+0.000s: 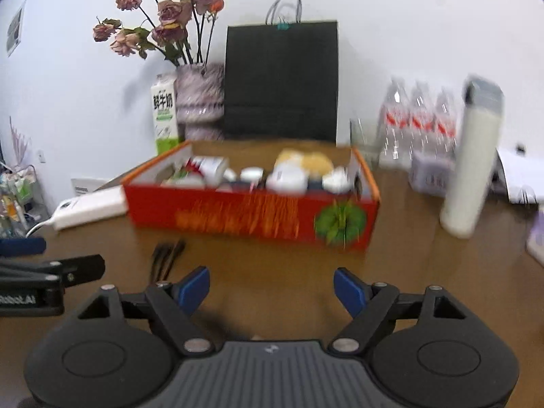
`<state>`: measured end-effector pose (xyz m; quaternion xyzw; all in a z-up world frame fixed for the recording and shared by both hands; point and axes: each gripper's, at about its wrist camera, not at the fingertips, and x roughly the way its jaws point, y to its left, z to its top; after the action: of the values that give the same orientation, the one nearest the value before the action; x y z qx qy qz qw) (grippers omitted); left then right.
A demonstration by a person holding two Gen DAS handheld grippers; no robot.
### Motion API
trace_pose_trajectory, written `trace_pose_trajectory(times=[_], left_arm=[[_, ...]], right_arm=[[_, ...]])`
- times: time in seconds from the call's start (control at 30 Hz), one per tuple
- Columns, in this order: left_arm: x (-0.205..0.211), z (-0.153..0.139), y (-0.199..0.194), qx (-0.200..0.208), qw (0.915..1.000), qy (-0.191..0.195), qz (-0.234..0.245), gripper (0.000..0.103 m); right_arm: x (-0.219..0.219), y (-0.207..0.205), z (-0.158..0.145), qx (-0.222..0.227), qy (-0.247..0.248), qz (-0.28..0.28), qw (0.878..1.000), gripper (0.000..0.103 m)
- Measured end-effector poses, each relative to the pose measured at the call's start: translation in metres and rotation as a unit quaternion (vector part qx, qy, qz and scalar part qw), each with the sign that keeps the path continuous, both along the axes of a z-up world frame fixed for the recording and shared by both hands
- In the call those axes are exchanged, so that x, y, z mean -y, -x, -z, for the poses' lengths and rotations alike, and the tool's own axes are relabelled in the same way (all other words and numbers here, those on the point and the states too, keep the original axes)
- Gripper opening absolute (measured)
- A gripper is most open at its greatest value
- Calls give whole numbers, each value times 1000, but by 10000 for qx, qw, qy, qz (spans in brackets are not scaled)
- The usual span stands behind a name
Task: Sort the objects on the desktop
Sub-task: 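Withdraw both grippers from the box back over the table, then grasp the black USB cable with the left gripper while the right grasps its plug end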
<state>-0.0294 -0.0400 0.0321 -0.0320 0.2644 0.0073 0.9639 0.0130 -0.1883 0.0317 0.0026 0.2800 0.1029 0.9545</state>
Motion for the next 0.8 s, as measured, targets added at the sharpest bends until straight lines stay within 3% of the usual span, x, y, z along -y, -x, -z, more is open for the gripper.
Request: trace_pose_trajectory(times=[0.2, 0.37, 0.53, 0.67, 0.8], left_arm=[[-11, 22, 46, -314, 9989, 212, -287, 103], [-14, 21, 42, -251, 9991, 192, -285, 103], [-7, 12, -5, -117, 9999, 88, 18, 103], [-5, 11, -64, -333, 9992, 186, 124, 100], [-1, 19, -114, -637, 9975, 314, -16, 93]], right_arm=[[0, 58, 22, -248, 69, -176, 9995, 84], [1, 59, 25, -289, 94, -117, 9995, 81], [-3, 29, 24, -320, 211, -268, 9989, 74], [-7, -6, 24, -390, 268, -431, 9980, 66], [-11, -35, 30, -656, 220, -489, 9964, 67]])
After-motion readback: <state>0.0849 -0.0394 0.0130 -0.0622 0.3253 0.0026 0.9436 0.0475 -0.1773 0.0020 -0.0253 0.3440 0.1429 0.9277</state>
